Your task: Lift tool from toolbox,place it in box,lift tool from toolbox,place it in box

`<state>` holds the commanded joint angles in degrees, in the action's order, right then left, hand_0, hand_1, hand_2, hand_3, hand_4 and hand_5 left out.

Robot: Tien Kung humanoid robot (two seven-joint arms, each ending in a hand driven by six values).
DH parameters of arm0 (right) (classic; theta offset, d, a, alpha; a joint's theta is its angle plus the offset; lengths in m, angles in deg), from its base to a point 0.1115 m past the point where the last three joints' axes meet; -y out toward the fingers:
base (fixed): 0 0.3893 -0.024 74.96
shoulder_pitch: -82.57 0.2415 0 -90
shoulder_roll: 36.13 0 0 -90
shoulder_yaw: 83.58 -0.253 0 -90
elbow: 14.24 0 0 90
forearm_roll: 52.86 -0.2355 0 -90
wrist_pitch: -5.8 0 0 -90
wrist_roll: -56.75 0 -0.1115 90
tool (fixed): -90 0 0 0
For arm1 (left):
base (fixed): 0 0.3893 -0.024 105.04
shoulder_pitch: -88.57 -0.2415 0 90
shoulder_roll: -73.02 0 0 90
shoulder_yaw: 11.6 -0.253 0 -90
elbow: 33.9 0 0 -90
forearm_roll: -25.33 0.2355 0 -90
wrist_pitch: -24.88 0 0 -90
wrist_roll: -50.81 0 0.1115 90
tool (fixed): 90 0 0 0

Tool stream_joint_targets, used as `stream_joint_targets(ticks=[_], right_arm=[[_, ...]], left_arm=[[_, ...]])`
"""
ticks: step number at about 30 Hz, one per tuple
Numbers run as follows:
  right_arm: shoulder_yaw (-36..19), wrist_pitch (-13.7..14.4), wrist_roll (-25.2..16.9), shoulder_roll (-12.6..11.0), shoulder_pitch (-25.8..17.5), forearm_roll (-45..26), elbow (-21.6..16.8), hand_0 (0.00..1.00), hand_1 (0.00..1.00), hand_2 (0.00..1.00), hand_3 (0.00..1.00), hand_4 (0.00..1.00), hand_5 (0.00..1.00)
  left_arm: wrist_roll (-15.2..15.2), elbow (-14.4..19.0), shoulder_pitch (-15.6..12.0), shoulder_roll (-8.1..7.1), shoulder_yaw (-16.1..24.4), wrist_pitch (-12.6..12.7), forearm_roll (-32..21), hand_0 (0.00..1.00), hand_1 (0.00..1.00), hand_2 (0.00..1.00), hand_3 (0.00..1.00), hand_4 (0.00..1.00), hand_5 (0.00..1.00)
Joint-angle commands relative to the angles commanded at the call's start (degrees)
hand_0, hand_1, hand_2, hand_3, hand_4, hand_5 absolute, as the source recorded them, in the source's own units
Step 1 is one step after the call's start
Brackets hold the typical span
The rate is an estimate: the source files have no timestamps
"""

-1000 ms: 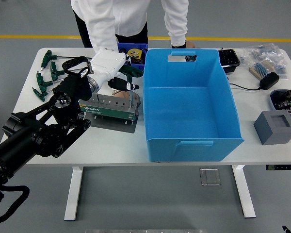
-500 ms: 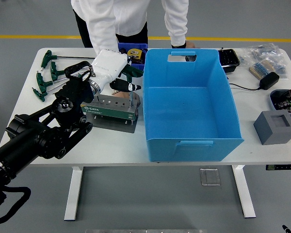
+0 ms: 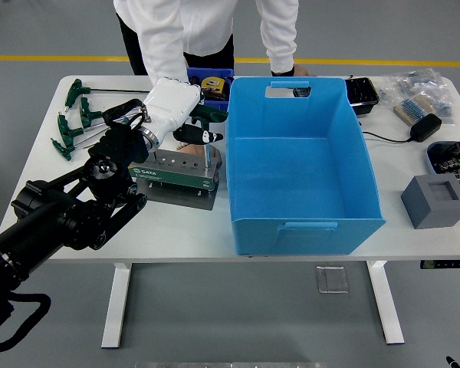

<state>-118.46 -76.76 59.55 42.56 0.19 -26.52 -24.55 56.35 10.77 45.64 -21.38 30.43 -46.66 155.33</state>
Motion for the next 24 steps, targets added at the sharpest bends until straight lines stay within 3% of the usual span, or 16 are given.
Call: stream_joint_targets(ticks=[9,10,11,24], right_arm=[[0.4,0.0,0.0,0.0,-0.1,-0.1,0.0,0.613,0.557,0.681,0.753,0.972,0.933],[0.4,0.0,0.0,0.0,-0.1,-0.1,0.0,0.613,0.557,0.682,0.752,0.973,0.933],[0.4,0.0,0.1,0.0,-0.1,-0.1,0.0,0.613,0.557,0.682,0.752,0.973,0.933],[0.2,0.0,-0.1,0.0,0.2,-0.1,0.0,0.612,0.557,0.682,0.753,0.974,0.933]], left_arm=[[0.1,-0.6,-0.3,0.44,-0.3,3.4,0.0,0.17,0.047,0.09,0.157,0.998,0.662],[0.0,-0.6,-0.3,0.51,-0.4,3.8,-0.1,0.116,0.002,0.036,0.092,0.998,0.647],[0.0,-0.8,-0.3,0.58,-0.4,4.1,-0.2,0.116,0.002,0.036,0.092,0.998,0.647],[-0.3,-1.6,-0.4,0.59,-0.7,5.7,-2.9,0.082,0.002,0.002,0.02,0.998,0.646]])
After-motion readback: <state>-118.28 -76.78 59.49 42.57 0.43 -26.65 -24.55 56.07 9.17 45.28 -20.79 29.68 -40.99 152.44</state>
